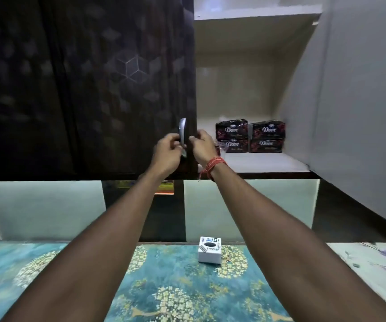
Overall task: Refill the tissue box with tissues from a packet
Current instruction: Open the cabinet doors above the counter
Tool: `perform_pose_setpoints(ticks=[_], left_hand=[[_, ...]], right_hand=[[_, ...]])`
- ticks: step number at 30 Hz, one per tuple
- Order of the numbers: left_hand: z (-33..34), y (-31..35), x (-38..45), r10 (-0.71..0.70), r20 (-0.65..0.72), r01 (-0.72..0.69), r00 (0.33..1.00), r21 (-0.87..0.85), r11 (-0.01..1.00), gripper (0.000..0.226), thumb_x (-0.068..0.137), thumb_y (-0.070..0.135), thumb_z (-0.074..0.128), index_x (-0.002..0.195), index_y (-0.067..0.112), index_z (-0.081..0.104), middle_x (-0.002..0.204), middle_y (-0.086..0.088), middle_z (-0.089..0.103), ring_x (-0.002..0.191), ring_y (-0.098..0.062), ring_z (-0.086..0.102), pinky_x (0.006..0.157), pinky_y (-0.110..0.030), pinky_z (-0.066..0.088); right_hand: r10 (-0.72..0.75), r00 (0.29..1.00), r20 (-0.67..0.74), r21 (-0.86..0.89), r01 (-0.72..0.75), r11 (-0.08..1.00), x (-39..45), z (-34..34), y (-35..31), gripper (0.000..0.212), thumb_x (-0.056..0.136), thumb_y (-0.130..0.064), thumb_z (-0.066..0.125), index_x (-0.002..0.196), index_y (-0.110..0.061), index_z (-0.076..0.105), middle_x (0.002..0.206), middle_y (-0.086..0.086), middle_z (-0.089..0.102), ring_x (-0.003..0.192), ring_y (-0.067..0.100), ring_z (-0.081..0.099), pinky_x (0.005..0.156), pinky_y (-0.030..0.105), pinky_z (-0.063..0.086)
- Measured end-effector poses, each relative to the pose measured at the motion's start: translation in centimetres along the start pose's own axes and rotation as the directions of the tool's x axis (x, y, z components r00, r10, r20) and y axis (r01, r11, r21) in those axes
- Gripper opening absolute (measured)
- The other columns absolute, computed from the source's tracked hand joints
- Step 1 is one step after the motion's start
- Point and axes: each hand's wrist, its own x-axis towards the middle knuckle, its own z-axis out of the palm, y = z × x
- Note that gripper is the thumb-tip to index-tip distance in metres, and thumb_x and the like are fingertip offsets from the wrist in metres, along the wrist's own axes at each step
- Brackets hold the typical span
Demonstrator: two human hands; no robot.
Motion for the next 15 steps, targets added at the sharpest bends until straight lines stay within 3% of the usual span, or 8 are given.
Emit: perform_pose_setpoints(ticks=[5, 8, 10, 12, 15], left_hand=[[0.5, 1.1, -1.4, -0.036, 0.059, 0.036, 0.998, -0.009, 0.999, 0.025, 0.096, 0.008, 0.053, 0.117, 0.017, 0.064, 0.108, -0.004, 0.070, 0.102, -0.017, 0.066, 0.079, -0.024, 0.051], [-0.8, 1.9, -3.9, -0.023, -0.062, 0.020, 0.998, -0.035, 0.999, 0.015, 0.094, 0.009, 0.055, 0.100, 0.017, 0.066, 0.096, -0.002, 0.069, 0.087, -0.013, 0.065, 0.075, -0.027, 0.055], [-2.6, 2.3, -6.7, 0.007, -0.122, -0.019, 0.993, -0.097, 0.995, 0.013, 0.094, 0.008, 0.054, 0.096, 0.015, 0.065, 0.089, 0.000, 0.067, 0.079, -0.008, 0.063, 0.067, -0.022, 0.053], [-4.7, 2.5, -9.9, 0.052, -0.163, -0.073, 0.985, -0.127, 0.989, 0.014, 0.095, 0.011, 0.055, 0.103, 0.018, 0.064, 0.097, 0.000, 0.066, 0.086, -0.009, 0.063, 0.069, -0.019, 0.052], [-8.4, 2.7, -13.9, 0.047, -0.253, -0.083, 0.966, -0.134, 0.987, 0.026, 0.095, 0.018, 0.057, 0.121, 0.016, 0.061, 0.118, -0.003, 0.061, 0.099, -0.011, 0.061, 0.080, -0.014, 0.053]], right_hand=[[0.000, 0.999, -0.055, 0.050, 0.003, 0.999, -1.5, -0.1, -0.5, 0.026, 0.093, -0.018, 0.045, 0.105, -0.008, 0.066, 0.102, 0.013, 0.070, 0.095, 0.028, 0.063, 0.086, 0.039, 0.050], [-0.037, 0.993, -0.116, 0.122, 0.051, 0.991, -4.4, -0.1, -1.4, 0.026, 0.094, -0.017, 0.044, 0.085, -0.006, 0.066, 0.078, 0.006, 0.062, 0.075, 0.020, 0.056, 0.069, 0.033, 0.044], [-0.054, 0.991, -0.119, 0.193, 0.076, 0.978, -7.4, 0.3, -2.2, 0.034, 0.096, -0.022, 0.043, 0.076, -0.004, 0.064, 0.069, 0.006, 0.058, 0.069, 0.018, 0.054, 0.065, 0.034, 0.044], [-0.017, 0.991, -0.129, 0.330, 0.060, 0.942, -10.8, 0.8, -3.3, 0.043, 0.098, -0.030, 0.042, 0.076, -0.003, 0.065, 0.074, 0.009, 0.063, 0.072, 0.021, 0.059, 0.067, 0.034, 0.049], [0.000, 0.993, -0.114, 0.425, 0.049, 0.904, -15.3, 2.5, -5.6, 0.031, 0.099, -0.025, 0.043, 0.080, -0.017, 0.066, 0.086, 0.007, 0.067, 0.082, 0.023, 0.065, 0.069, 0.033, 0.055]])
